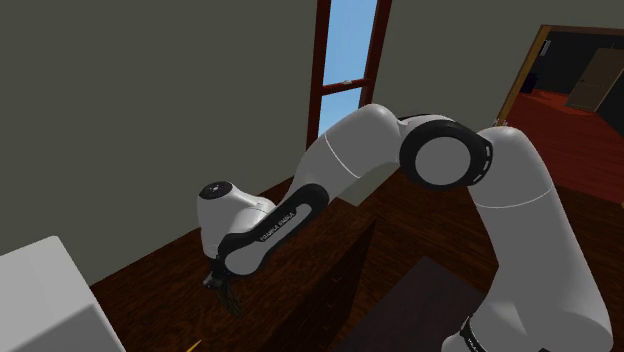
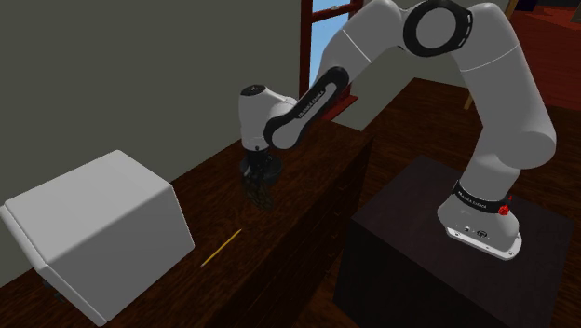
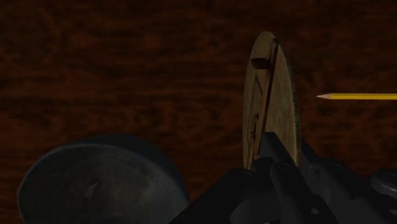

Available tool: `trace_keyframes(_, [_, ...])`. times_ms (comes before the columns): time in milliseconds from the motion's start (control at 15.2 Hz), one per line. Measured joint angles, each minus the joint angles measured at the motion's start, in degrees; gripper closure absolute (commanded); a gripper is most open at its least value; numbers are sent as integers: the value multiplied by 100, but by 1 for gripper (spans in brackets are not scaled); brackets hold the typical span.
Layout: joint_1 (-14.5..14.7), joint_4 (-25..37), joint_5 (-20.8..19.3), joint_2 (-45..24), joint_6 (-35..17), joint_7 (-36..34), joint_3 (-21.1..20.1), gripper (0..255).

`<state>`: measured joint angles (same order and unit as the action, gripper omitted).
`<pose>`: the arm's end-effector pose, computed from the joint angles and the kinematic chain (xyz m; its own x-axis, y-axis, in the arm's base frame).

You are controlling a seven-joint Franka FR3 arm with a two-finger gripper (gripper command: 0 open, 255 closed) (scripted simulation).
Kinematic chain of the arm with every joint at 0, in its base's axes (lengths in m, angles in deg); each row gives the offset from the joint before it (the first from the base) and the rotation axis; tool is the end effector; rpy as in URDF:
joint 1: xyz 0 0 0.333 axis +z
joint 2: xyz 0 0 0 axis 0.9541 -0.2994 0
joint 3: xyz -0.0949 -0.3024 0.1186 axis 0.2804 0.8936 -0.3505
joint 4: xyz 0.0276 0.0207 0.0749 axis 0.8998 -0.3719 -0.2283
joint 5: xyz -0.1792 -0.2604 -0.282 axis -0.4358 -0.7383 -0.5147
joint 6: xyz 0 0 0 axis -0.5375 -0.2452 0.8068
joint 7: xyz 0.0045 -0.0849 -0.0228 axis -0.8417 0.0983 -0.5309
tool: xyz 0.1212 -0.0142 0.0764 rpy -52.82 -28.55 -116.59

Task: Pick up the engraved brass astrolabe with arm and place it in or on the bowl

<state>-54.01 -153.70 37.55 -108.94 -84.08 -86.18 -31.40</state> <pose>0.5786 0.3949 0.1492 0.9813 0.1897 0.0325 0.1901 -0.9817 -0.0086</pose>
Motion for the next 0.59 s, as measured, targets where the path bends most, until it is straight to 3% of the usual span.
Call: trace_keyframes(594, [-108,-34,182,485,443,112,-155,255])
